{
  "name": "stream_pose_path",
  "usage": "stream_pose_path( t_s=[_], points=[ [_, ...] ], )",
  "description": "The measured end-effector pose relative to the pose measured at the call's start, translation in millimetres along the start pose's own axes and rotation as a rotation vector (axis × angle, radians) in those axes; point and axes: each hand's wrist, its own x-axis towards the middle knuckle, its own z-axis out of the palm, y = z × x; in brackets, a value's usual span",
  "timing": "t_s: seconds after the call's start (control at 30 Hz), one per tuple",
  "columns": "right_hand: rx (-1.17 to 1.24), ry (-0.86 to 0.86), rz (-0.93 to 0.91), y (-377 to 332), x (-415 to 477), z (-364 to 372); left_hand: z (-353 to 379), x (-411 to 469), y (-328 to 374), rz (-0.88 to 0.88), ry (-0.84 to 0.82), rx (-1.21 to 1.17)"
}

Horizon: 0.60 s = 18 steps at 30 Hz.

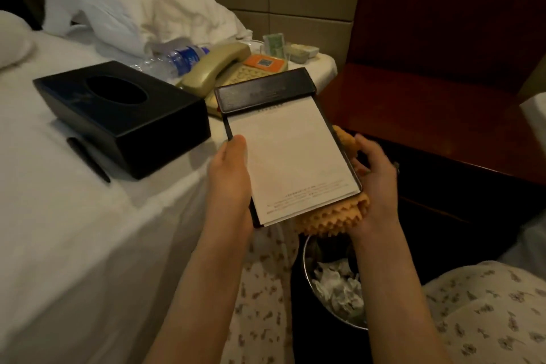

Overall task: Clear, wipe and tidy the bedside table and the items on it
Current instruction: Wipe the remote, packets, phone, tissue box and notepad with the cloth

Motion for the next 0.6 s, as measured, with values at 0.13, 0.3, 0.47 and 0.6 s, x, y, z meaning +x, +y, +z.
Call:
stream_pose_path(
  t_s=[0.13,0.3,0.47,0.6],
  points=[
    [-0.257,-0.267,0.064,9,2,38,-32,1,31,0.108,0.178,0.1],
    [-0.38,-0.288,0.153,45,13,81,-75,-3,65,0.237,0.317,0.158],
    [-0.55,-0.412,0.213,79,11,118,-120,-11,77,0.297,0.4,0.209],
    [-0.595,-0.492,0.262,102,4,142,-156,-13,84,0.284,0.48,0.217]
  ],
)
